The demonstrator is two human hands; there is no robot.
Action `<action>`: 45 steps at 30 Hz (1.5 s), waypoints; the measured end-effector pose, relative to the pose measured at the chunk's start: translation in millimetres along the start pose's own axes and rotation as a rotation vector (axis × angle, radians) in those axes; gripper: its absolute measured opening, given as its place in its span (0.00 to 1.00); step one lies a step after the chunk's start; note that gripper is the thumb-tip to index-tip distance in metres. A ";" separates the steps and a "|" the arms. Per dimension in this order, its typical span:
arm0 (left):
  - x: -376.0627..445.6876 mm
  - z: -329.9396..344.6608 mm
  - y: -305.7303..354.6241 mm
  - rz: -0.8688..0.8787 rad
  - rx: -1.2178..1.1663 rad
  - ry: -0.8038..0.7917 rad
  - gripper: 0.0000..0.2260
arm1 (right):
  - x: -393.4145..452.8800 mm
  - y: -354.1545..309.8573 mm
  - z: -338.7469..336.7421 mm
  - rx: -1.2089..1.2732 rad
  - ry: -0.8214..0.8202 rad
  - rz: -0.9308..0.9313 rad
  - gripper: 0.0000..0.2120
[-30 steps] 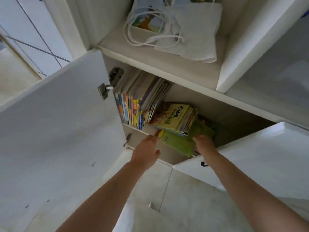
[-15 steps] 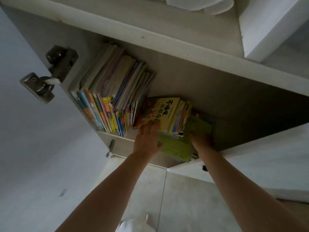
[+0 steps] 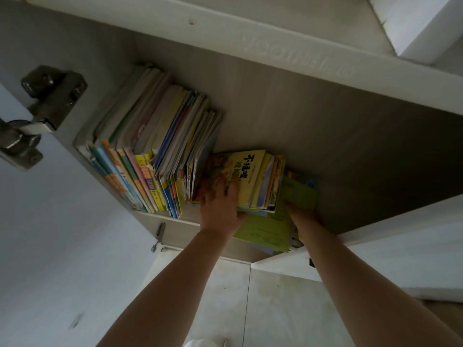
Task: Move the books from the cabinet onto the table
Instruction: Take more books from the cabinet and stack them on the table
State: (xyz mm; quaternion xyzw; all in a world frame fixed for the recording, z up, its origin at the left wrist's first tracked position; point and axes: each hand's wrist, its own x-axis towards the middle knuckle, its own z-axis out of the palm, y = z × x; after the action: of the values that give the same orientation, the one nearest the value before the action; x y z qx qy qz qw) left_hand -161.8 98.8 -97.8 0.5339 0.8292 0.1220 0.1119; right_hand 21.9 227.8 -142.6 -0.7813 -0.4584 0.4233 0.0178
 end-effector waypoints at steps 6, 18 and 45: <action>7.1 -10.4 -12.6 0.086 0.015 0.072 0.39 | -11.4 -4.8 -3.9 0.173 -0.013 0.017 0.56; 6.8 -33.1 -40.1 0.013 -0.389 0.122 0.29 | -67.9 -25.2 -10.9 0.379 -0.161 -0.009 0.32; -46.3 -24.6 -32.2 -0.079 -0.710 0.173 0.38 | -221.2 -130.5 -6.2 -0.492 0.214 -0.833 0.21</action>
State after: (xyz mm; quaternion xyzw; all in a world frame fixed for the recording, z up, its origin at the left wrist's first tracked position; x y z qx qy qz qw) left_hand -178.5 41.6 -82.4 0.4174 0.7615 0.4423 0.2243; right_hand -114.4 143.9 58.4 -0.5519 -0.8136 0.1766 0.0474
